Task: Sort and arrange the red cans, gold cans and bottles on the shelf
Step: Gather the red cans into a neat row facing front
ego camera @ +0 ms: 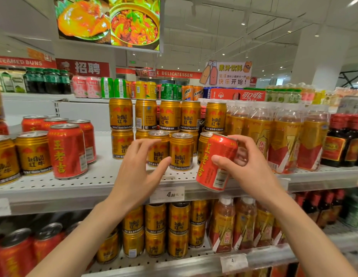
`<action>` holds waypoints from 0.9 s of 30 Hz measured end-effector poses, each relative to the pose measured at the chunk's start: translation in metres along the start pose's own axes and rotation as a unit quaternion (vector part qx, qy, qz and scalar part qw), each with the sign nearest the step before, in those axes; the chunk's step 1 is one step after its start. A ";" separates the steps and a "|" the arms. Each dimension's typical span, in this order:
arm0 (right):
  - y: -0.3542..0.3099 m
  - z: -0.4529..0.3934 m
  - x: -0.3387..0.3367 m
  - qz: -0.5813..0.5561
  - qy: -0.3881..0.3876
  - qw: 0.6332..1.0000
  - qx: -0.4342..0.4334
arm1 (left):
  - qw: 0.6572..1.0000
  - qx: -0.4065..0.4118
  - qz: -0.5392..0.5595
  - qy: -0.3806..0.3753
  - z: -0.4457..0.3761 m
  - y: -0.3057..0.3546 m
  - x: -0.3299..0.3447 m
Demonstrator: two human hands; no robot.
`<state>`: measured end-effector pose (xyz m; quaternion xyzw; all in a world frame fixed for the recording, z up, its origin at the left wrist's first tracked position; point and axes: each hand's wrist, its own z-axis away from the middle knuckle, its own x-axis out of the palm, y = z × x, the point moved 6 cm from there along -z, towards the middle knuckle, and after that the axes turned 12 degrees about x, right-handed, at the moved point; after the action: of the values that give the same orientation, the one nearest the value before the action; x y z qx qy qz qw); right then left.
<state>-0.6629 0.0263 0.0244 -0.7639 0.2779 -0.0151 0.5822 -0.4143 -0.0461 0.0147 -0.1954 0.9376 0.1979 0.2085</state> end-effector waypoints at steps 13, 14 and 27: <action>-0.007 0.013 0.074 -0.069 -0.140 0.987 0.035 | 0.964 -0.075 0.199 -0.162 0.037 0.026 -0.008; -0.012 0.013 0.080 -0.067 -0.141 0.987 0.034 | 0.966 -0.074 0.194 -0.153 0.038 0.022 -0.015; -0.102 0.039 0.215 -0.026 -0.167 0.986 0.016 | 0.987 -0.014 0.119 -0.108 0.066 -0.070 -0.158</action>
<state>-0.4261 -0.0170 0.0390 -0.7535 0.1568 0.0931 0.6316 -0.2297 -0.0300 0.0134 -0.0633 0.9232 0.2547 0.2808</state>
